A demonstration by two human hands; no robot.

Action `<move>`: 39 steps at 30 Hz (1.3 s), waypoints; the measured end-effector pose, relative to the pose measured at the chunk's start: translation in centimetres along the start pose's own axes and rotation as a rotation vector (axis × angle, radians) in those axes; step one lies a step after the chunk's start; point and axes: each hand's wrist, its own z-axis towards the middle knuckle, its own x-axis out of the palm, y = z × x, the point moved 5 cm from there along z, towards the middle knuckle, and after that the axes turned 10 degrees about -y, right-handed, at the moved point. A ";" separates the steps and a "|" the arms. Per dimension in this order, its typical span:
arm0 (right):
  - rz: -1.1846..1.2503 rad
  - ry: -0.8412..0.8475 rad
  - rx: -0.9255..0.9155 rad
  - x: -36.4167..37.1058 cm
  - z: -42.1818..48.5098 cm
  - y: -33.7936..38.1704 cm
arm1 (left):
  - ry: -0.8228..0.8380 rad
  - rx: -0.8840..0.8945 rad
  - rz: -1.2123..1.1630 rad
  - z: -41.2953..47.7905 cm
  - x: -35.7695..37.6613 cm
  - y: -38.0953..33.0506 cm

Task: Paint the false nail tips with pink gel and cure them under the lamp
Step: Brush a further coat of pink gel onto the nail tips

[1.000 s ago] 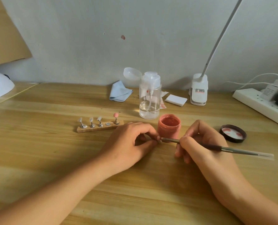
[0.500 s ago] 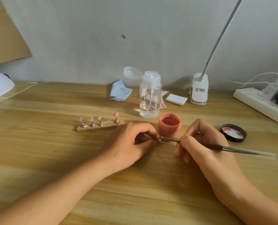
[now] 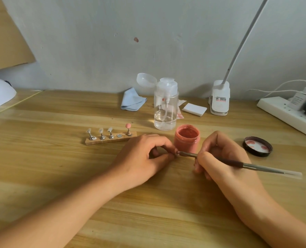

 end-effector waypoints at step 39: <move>-0.155 -0.057 -0.034 0.0 0.1 0.0 | -0.002 -0.018 0.029 -0.1 -0.1 -0.3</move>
